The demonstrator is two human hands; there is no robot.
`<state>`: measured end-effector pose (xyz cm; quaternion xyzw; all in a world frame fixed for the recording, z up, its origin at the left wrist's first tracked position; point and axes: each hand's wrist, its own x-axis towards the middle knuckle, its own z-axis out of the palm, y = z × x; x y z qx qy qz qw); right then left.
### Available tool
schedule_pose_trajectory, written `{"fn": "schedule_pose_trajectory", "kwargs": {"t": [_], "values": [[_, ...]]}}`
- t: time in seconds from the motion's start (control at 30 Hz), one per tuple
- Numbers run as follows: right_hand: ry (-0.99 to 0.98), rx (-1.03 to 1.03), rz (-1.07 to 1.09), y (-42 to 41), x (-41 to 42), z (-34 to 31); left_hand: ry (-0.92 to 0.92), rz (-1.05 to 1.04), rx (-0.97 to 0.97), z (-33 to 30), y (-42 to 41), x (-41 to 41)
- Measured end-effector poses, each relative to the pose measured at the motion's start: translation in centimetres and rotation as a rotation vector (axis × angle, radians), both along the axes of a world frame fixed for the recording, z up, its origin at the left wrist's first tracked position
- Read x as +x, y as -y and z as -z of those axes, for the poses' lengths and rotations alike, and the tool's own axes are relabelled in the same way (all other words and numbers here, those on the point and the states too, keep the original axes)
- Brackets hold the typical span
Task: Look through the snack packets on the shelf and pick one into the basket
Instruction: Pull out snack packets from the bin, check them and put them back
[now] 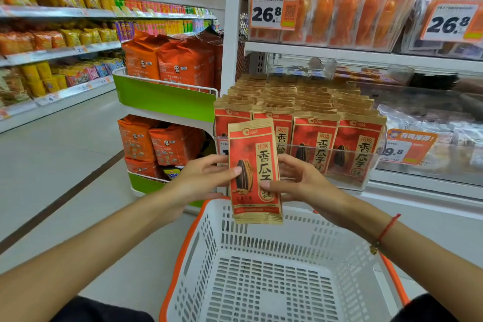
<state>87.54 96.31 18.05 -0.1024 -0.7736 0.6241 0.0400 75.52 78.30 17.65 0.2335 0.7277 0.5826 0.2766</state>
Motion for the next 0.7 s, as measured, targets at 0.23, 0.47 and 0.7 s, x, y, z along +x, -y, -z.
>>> {"fn": "schedule_pose_trajectory", "kwargs": {"t": [0.23, 0.47, 0.7], "values": [[-0.093, 0.143, 0.106, 2.1, -0.1, -0.3, -0.152, -0.074, -0.018, 0.4, -1.0, 1.2], [0.077, 0.248, 0.031, 2.5, -0.3, 0.9, 0.017, 0.158, -0.059, 0.3, -1.6, 2.6], [0.054, 0.328, -0.034, 3.7, -0.3, 0.6, 0.011, 0.162, -0.079, 0.0, -0.9, 2.0]]}}
